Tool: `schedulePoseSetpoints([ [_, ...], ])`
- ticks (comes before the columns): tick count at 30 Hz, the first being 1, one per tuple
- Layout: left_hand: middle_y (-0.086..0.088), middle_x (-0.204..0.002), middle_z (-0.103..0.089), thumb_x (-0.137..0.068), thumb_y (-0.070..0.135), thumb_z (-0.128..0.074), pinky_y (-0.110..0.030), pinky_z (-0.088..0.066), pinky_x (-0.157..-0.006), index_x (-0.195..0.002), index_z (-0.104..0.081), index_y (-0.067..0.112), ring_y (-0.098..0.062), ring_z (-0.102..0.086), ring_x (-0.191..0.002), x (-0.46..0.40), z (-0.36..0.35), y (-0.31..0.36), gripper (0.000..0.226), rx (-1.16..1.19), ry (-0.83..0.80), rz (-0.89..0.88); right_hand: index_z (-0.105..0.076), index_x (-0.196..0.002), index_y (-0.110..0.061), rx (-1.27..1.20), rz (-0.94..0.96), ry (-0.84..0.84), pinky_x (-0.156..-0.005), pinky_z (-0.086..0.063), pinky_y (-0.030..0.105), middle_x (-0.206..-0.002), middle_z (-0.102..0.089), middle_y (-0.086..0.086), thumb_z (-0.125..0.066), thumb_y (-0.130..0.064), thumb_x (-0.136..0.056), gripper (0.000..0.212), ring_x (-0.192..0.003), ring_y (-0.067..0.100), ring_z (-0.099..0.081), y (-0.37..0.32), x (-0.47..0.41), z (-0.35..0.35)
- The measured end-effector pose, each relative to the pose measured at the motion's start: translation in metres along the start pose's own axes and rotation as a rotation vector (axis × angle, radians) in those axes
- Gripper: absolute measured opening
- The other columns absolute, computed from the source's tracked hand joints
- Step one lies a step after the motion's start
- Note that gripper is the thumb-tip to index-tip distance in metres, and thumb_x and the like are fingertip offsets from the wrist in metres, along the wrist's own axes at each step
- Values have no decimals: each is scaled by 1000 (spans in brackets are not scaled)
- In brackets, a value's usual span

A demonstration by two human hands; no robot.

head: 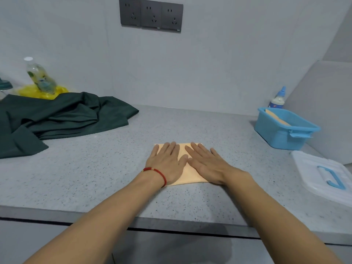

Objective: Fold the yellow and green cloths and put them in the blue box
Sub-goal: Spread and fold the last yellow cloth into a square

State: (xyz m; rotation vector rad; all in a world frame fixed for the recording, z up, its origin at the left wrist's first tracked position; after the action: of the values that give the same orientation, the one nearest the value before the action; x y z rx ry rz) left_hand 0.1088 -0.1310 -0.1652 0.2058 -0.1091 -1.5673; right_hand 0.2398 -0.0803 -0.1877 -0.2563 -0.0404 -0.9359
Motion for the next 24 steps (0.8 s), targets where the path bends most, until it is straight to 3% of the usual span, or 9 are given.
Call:
schedulePoseSetpoints([
  [1,3,-170,-2,-106,53,-9,-43,3,-126,-162,-10,18,-13,2,-156,0,-10,-6,66,23,-54,29,9,-161,-39,-3,-6,-38,-124,15,41,-167,20,-14,-8,-58,-105,61,-152,4,22,3,-3,1],
  [3,5,-169,11,-104,56,-5,-43,10,-125,-162,1,21,-12,13,-155,-2,-19,-12,68,24,-70,41,10,-160,-41,36,-12,-71,-125,12,42,-167,19,-16,-5,-64,-103,63,-153,5,20,8,-9,2],
  [7,2,-169,15,-104,55,-5,-42,10,-125,-162,5,22,-14,15,-155,-6,-21,-13,68,-2,-74,47,1,-160,-45,70,6,100,-124,8,40,-170,8,-16,-6,-71,-99,67,-155,6,8,15,-6,5],
  [10,1,-168,18,-103,56,-6,-44,11,-125,-161,8,24,-14,17,-154,-10,-18,-24,68,-2,-85,80,7,-160,-45,52,-19,71,-123,17,46,-168,16,-16,-3,-76,-94,73,-153,4,18,21,-8,3],
  [15,9,-167,18,-106,51,-4,-49,13,-124,-161,11,26,-11,17,-154,-10,-13,-55,63,-19,-154,94,7,-160,-42,62,-82,75,-123,18,50,-168,18,-14,-2,-77,-93,77,-154,7,17,24,-6,-2],
  [18,2,-169,-9,-107,48,-20,-49,-9,-125,-161,-15,21,-18,-10,-154,-16,1,-63,60,25,-154,56,6,-161,-43,51,-76,89,-123,17,51,-168,17,-14,-3,-77,-93,76,-154,6,17,20,-5,-3],
  [20,-5,-148,-37,-102,47,-44,-47,-32,-114,-147,-41,19,-26,-35,-137,-25,19,-67,53,53,-112,76,5,-161,-42,40,-78,103,-123,16,51,-168,17,-14,-4,-76,-94,75,-154,6,17,19,-4,-1],
  [22,-5,-128,-48,-93,48,-64,-43,-42,-104,-134,-53,18,-27,-44,-123,-31,32,-72,52,82,-116,129,4,-161,-42,31,-80,109,-124,15,51,-168,16,-14,-5,-75,-95,74,-154,6,16,19,-2,0],
  [24,-5,-122,-58,-85,45,-76,-41,-48,-100,-121,-61,18,-26,-52,-115,-35,37,-74,48,173,-145,182,3,-161,-42,20,-80,115,-124,14,51,-168,16,-14,-5,-76,-94,76,-154,5,15,19,-1,1],
])
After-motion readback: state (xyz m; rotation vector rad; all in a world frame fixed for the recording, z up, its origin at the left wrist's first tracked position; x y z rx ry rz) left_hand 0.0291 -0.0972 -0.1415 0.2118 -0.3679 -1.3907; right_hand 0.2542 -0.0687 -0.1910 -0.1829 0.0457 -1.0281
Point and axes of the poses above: each hand's wrist, its own x-axis away from the middle knuckle, its own z-axis out of the back of the hand, y = z × x, the point moved 7 cm from there along -x, towards the middle knuckle
